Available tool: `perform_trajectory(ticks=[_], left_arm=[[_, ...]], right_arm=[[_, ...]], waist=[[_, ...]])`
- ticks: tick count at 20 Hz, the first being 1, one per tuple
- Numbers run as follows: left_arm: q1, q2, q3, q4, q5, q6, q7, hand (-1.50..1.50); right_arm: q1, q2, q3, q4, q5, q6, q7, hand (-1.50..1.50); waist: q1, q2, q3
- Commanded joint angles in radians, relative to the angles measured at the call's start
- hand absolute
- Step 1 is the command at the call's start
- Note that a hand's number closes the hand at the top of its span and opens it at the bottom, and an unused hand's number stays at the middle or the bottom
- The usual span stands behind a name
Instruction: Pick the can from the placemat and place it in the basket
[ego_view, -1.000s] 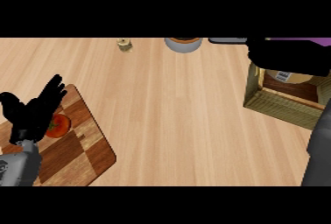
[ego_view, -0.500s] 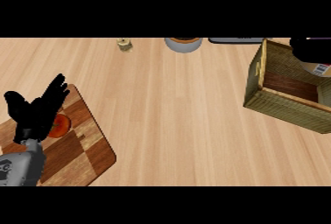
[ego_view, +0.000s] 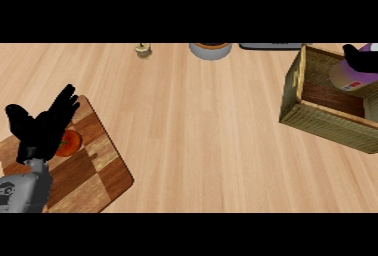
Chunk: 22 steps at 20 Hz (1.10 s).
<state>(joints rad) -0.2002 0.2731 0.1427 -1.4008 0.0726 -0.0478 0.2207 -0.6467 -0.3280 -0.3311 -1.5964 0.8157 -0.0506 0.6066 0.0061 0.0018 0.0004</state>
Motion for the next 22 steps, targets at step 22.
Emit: perform_trajectory(ticks=[22], left_arm=[[0.026, 0.014, 0.044, -0.006, 0.004, -0.025, 0.005, 0.0]], right_arm=[[0.1, -0.239, -0.501, 0.056, -0.561, 0.004, -0.096, -1.5]], waist=[[-0.021, -0.006, 0.0]])
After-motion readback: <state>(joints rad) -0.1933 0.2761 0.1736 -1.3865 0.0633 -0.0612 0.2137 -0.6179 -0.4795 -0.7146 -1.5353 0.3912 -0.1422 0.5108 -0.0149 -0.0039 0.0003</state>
